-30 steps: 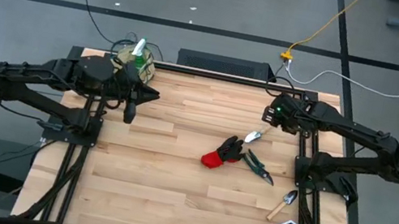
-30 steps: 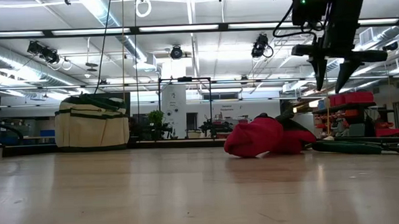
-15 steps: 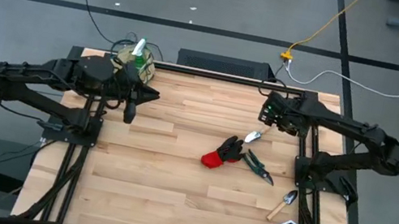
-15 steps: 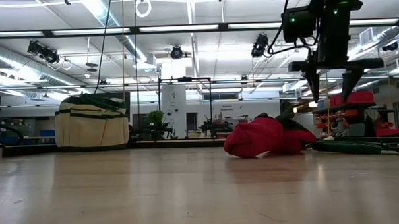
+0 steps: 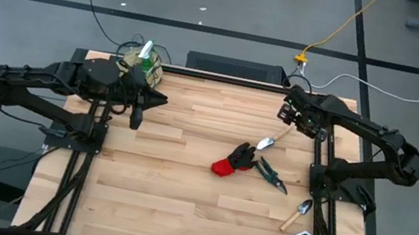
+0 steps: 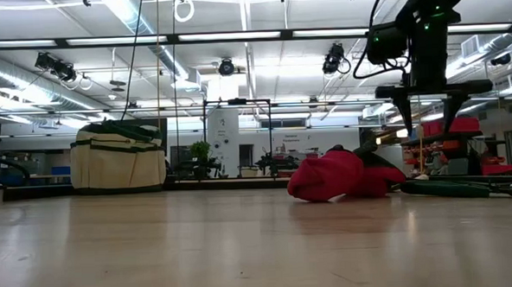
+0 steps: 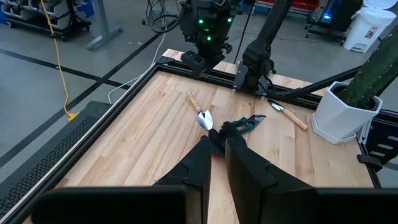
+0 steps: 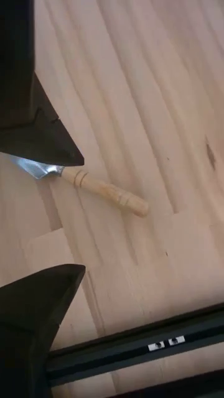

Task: Pick & Place Garden tools in Gardening bag
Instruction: Put the top trowel into the gardening bag

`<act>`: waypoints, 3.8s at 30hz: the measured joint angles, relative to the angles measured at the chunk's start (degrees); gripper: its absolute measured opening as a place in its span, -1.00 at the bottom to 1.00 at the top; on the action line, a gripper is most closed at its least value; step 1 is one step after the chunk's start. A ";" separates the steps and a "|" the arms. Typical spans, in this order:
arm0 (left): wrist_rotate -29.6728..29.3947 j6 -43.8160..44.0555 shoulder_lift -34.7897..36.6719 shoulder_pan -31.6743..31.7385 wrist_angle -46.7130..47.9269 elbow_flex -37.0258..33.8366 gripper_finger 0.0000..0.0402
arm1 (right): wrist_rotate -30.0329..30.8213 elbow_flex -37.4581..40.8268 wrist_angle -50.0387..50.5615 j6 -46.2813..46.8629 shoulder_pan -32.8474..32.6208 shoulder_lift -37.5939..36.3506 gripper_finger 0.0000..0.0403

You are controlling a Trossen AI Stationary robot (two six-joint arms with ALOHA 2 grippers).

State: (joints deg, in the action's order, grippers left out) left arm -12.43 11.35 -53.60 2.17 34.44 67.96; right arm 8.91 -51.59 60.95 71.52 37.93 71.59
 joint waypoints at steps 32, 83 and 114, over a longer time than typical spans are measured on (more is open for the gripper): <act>0.00 0.00 0.00 -0.02 0.01 0.00 -0.74 | -1.39 0.00 -5.56 2.96 0.44 10.50 0.34; -0.90 0.00 0.00 -0.02 0.00 0.00 -0.74 | -2.89 12.09 -23.02 13.71 -0.61 12.15 -0.27; -0.87 0.02 0.00 -0.02 -0.26 0.00 -0.74 | -3.38 12.09 -23.03 13.73 -0.61 12.11 -0.69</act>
State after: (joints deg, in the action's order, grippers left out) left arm -13.30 11.38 -53.60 2.15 34.17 67.96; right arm 5.53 -39.51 37.93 85.25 37.32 83.70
